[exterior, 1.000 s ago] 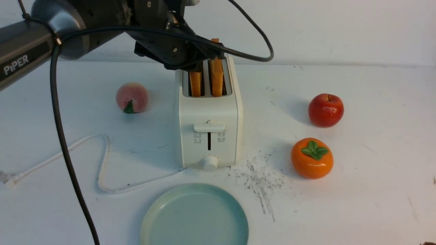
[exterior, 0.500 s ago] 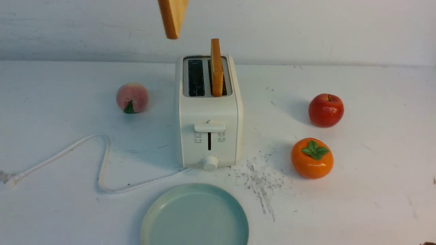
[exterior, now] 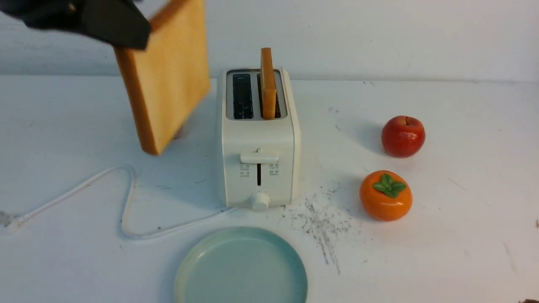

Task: Take toasted bread from bread machine on white table place on plate.
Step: 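Place the slice of bread on the plate with the left gripper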

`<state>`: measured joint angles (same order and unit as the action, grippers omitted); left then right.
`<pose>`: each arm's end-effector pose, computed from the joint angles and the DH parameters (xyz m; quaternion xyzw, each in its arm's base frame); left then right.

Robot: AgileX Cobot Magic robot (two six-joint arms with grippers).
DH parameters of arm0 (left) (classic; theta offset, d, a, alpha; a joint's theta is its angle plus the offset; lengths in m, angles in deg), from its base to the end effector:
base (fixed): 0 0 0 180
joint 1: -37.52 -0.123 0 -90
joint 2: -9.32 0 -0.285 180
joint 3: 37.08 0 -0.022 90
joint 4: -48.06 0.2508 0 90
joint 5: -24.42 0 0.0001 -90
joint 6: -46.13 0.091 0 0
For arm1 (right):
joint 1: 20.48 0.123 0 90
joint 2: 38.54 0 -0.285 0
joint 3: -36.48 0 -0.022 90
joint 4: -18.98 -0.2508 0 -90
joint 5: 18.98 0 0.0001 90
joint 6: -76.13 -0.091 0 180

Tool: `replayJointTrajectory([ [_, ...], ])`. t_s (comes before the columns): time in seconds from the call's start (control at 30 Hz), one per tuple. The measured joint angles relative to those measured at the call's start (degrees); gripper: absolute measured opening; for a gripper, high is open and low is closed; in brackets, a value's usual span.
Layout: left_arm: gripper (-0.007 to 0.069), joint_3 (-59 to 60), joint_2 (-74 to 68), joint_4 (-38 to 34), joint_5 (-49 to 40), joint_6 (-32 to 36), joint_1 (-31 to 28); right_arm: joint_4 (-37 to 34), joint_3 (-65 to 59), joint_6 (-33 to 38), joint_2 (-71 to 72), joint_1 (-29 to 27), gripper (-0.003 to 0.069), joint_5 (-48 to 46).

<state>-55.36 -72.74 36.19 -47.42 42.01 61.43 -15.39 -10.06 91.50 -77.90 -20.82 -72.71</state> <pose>0.2110 -0.1130 0.4724 0.1654 0.9060 -0.1910 0.3395 0.0864 0.0409 0.2870 -0.0361 0.8997 0.2362 0.3654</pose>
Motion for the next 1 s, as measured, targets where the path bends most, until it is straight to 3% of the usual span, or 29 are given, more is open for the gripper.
replayJointTrajectory([
  [0.17, 0.0037, 14.44, -1.40, -12.62, 0.00, 10.71, 0.00, 0.00, 0.00, 0.00, 0.00, 0.00, 0.0039, 0.00],
  [0.43, 0.0037, 23.44, -8.99, -23.23, 1.92, 25.54, -0.06, -0.12, 0.00, 0.00, 0.00, 0.00, 0.0043, 0.00],
  [0.6, 0.0037, 23.55, -13.64, -24.38, 5.36, 31.14, -0.06, -0.12, 0.00, 0.00, 0.00, 0.00, 0.0049, 0.00],
  [1.0, 0.0037, 23.55, -19.07, -19.84, 7.93, 32.83, -0.11, -0.12, 0.00, 0.00, 0.00, 0.00, 0.0064, -0.50],
])
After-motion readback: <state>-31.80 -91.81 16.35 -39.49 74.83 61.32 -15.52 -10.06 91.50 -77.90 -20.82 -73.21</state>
